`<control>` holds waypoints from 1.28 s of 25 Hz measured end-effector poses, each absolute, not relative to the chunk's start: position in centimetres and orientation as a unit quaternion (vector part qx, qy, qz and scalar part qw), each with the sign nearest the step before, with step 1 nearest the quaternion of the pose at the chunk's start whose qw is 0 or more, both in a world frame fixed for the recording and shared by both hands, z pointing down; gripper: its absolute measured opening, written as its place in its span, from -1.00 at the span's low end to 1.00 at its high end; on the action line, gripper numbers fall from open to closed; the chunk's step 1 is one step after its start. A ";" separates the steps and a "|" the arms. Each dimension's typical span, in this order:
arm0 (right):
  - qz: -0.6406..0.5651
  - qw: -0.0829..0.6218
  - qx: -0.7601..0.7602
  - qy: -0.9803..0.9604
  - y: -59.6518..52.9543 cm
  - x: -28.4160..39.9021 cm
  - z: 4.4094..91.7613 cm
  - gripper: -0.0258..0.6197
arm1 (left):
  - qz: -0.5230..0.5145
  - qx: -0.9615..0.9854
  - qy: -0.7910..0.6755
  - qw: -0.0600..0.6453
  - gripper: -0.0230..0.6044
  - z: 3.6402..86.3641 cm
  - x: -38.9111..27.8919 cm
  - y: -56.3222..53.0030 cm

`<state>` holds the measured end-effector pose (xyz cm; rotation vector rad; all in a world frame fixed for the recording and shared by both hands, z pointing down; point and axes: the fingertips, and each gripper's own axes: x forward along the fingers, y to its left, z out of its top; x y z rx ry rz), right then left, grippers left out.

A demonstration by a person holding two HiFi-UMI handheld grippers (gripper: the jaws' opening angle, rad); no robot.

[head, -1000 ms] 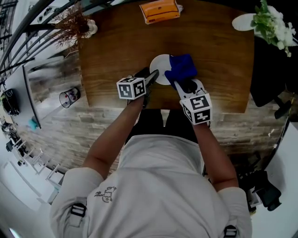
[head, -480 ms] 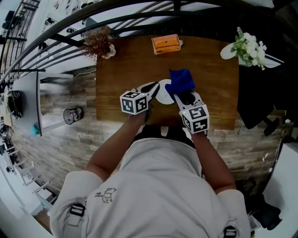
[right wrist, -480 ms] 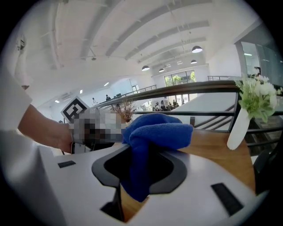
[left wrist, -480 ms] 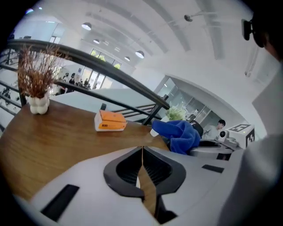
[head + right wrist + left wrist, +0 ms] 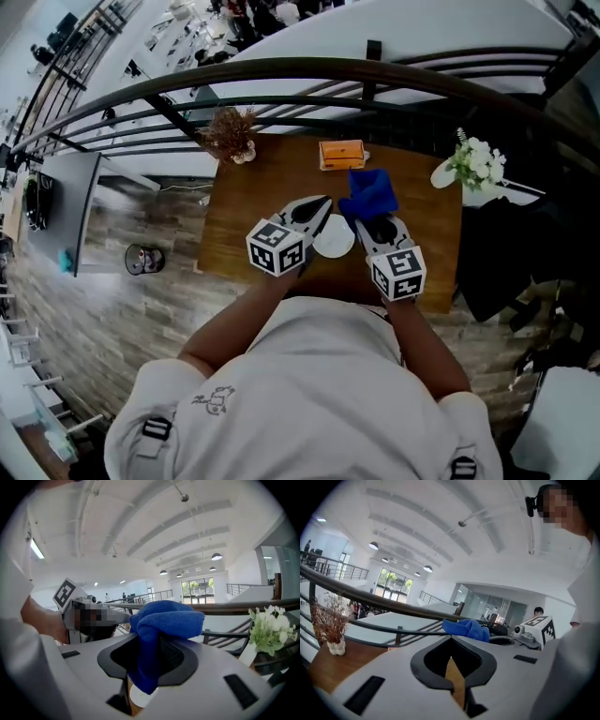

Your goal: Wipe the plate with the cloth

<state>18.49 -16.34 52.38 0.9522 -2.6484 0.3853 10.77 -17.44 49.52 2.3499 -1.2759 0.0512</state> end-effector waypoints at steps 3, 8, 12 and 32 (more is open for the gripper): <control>0.102 0.141 0.330 -0.928 -16.3 18.2 50.0 -0.56 | -0.001 0.853 -0.484 0.195 -0.91 46.7 10.0 -16.8; 0.097 0.121 0.339 -0.928 -14.2 16.7 48.2 -0.56 | -0.042 0.857 -0.479 0.184 -0.91 43.6 8.8 -14.9; 0.095 0.111 0.357 -0.922 -11.6 14.9 47.2 -0.56 | -0.042 0.871 -0.464 0.154 -0.91 41.8 7.4 -12.6; 0.076 0.061 0.431 -0.897 3.1 7.8 44.4 -0.56 | -0.007 0.905 -0.400 0.143 -0.91 42.1 0.6 1.5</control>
